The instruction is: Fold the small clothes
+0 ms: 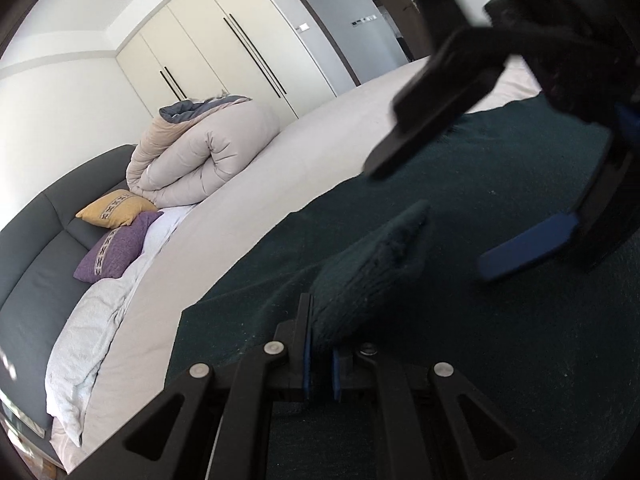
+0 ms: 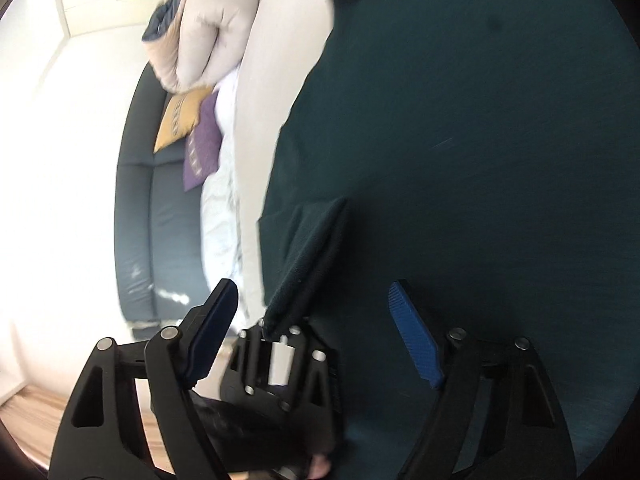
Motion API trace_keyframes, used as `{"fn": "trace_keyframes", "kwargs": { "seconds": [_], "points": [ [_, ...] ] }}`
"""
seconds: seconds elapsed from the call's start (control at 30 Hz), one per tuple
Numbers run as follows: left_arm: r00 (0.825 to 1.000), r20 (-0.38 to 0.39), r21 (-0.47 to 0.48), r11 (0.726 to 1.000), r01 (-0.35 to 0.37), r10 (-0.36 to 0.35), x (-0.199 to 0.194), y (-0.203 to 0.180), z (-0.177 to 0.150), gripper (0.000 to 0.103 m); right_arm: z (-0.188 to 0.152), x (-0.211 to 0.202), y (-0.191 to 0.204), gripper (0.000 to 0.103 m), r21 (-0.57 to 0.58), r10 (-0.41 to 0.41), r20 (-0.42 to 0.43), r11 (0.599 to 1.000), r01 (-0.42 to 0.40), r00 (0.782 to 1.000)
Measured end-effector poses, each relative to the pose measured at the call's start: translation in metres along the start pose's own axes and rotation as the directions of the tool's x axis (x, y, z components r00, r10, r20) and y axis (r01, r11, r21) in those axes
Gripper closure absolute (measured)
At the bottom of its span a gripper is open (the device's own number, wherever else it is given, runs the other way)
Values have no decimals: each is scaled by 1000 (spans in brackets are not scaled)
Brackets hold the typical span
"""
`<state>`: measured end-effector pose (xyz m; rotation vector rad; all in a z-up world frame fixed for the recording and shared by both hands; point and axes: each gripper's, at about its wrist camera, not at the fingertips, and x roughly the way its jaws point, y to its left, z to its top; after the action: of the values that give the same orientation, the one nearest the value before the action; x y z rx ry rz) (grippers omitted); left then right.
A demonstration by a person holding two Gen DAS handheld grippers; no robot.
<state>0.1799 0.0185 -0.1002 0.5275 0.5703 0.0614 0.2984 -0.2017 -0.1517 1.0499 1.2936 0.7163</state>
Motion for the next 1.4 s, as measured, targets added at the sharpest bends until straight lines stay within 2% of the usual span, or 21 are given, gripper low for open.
{"fn": "trace_keyframes", "kwargs": {
  "seconds": [0.1, 0.17, 0.2, 0.23, 0.27, 0.3, 0.33, 0.37, 0.43, 0.47, 0.53, 0.63, 0.73, 0.83, 0.9, 0.97, 1.13, 1.23, 1.33, 1.4],
  "points": [
    [1000, 6, -17, 1000, 4, -4, -1, 3, 0, 94, 12, 28, -2, 48, 22, -12, -27, 1000, 13, 1000],
    [1000, 2, -23, 1000, 5, -5, 0, 4, 0, 92, 17, 41, -4, 71, 16, -31, -17, 999, 31, 999],
    [1000, -3, -23, 1000, 7, -7, 1, 4, 1, 91, 22, 47, -2, 75, -3, -49, -14, 999, 49, 999],
    [1000, -5, -23, 1000, 9, -10, 1, 4, 1, 87, 22, 51, -1, 81, -20, -63, -13, 998, 62, 998],
    [1000, -5, -23, 1000, 12, -12, 0, 4, 2, 79, 24, 58, 3, 89, -60, -93, -5, 994, 92, 996],
    [1000, -3, -24, 1000, 10, -10, -2, 4, 3, 71, 25, 59, 6, 92, -84, -110, 3, 990, 110, 994],
    [1000, -1, -28, 1000, 11, -11, -3, 6, 3, 54, 24, 58, 9, 94, -101, -121, 14, 987, 122, 992],
    [1000, 2, -39, 999, 22, -22, -7, 8, 3, 42, 28, 54, 14, 95, -121, -138, 37, 983, 141, 990],
    [997, 29, -93, 993, 75, -73, -21, 17, 5, 34, 37, 43, 21, 96, -152, -153, 84, 975, 165, 985],
    [992, 51, -124, 985, 123, -118, -31, 21, 4, 28, 41, 32, 27, 96, -164, -162, 107, 970, 178, 981],
    [985, 58, -146, 975, 170, -163, -39, 23, 0, 24, 50, 15, 33, 96, -178, -188, 149, 961, 213, 971],
    [984, 8, -134, 975, 178, -179, -40, 13, -4, 24, 68, -11, 36, 96, -186, -249, 214, 939, 290, 945],
    [984, -9, -139, 975, 173, -176, -36, 11, -4, 24, 83, -38, 33, 96, -172, -305, 267, 918, 356, 914],
    [976, -70, -151, 969, 194, -207, -20, 7, -8, 24, 99, -58, 29, 96, -153, -365, 303, 893, 423, 880],
    [964, -125, -163, 963, 212, -234, -6, 5, -9, 23, 105, -66, 26, 96, -137, -379, 312, 889, 436, 871],
    [963, -121, -177, 960, 219, -242, -6, 7, -9, 22, 115, -75, 21, 96, -120, -400, 322, 882, 456, 858],
    [964, -113, -174, 960, 221, -243, -9, 4, -14, 21, 140, -76, 17, 96, -90, -427, 342, 872, 481, 837],
    [959, -117, -191, 954, 232, -256, -7, 8, -17, 19, 153, -93, 0, 96, -65, -444, 342, 868, 492, 828],
    [954, -121, -213, 946, 244, -274, -3, 13, -17, 17, 149, -98, -17, 95, -37, -443, 338, 876, 481, 831],
    [952, -122, -223, 943, 248, -280, -1, 15, -17, 16, 152, -98, -27, 95, -6, -428, 330, 890, 456, 841]
  ]
}}
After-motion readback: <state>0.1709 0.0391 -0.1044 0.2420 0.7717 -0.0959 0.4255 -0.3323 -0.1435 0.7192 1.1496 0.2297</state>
